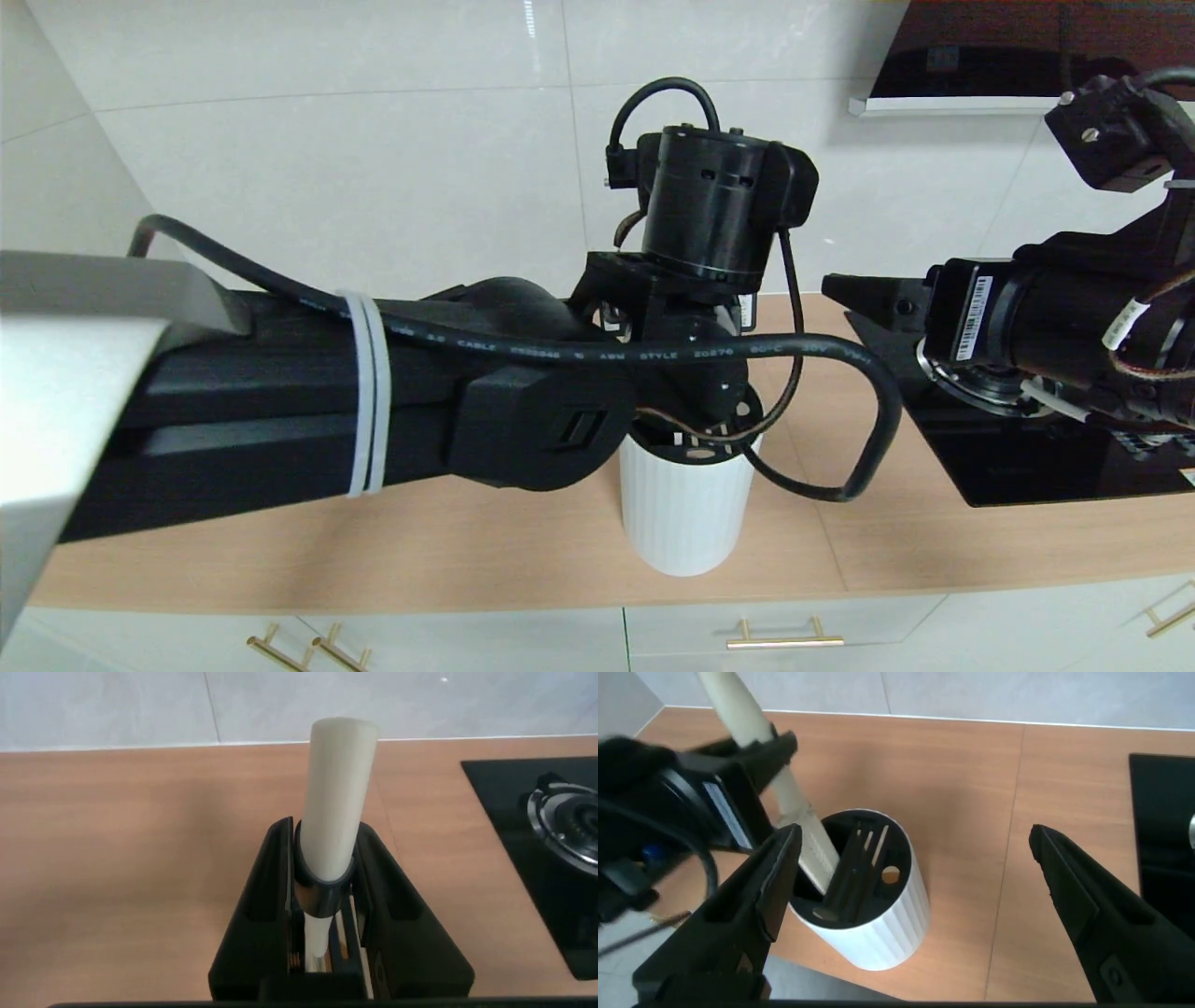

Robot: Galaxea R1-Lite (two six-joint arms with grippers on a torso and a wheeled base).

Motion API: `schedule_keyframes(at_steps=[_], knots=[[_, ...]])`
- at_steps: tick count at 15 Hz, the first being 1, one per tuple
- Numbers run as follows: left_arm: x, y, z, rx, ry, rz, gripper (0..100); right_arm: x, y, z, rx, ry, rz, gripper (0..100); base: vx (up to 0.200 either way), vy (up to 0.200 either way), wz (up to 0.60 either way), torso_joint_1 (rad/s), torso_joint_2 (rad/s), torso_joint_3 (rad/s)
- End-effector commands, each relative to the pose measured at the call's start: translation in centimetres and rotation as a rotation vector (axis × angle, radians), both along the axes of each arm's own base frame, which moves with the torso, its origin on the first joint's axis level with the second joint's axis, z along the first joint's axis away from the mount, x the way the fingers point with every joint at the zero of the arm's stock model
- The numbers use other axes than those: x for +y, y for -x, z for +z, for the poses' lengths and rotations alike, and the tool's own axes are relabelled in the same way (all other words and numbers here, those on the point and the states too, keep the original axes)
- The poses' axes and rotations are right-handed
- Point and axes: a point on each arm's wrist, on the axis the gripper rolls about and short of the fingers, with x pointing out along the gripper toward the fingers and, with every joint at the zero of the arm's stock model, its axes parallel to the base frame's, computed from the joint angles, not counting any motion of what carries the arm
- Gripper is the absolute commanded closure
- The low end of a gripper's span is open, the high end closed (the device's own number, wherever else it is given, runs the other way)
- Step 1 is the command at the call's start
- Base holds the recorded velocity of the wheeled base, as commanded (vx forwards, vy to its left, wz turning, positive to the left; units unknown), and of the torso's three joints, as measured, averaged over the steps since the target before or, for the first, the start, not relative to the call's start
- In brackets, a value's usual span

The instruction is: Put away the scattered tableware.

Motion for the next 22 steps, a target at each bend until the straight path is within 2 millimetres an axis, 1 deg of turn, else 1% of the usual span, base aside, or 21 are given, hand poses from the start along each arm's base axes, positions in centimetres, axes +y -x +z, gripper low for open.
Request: schedule_keyframes(at_steps=[1,8,11,17,18,22], knots=[[-0.5,-0.4,-1.5,0.025,-0.028,0.001,100,0.1,-0.1,-0.2,0.006,0.005,0.000,0,0.000,0.000,0.00,0.000,0.00,0.000],[-0.9,-0.7,-4.4,0.077,-0.055,0.011,100,0.2,-0.2,-0.4,0.012,0.010,0.002,0,0.000,0.000,0.00,0.000,0.00,0.000],[-1.1,-0.8,-5.9,0.103,-0.087,0.012,100,0.2,-0.2,-0.4,0.012,0.010,0.002,0,0.000,0.000,0.00,0.000,0.00,0.000],[-1.2,-0.9,-6.3,0.107,-0.093,0.015,100,0.2,-0.2,-0.4,0.013,0.011,0.002,0,0.000,0.000,0.00,0.000,0.00,0.000],[-1.2,-0.9,-6.2,0.105,-0.085,0.020,0,0.2,-0.2,-0.4,0.013,0.011,0.000,0,0.000,0.000,0.00,0.000,0.00,0.000],[-0.9,-0.7,-5.5,0.097,-0.058,0.021,0,0.2,-0.2,-0.4,0.013,0.011,0.000,0,0.000,0.000,0.00,0.000,0.00,0.000]])
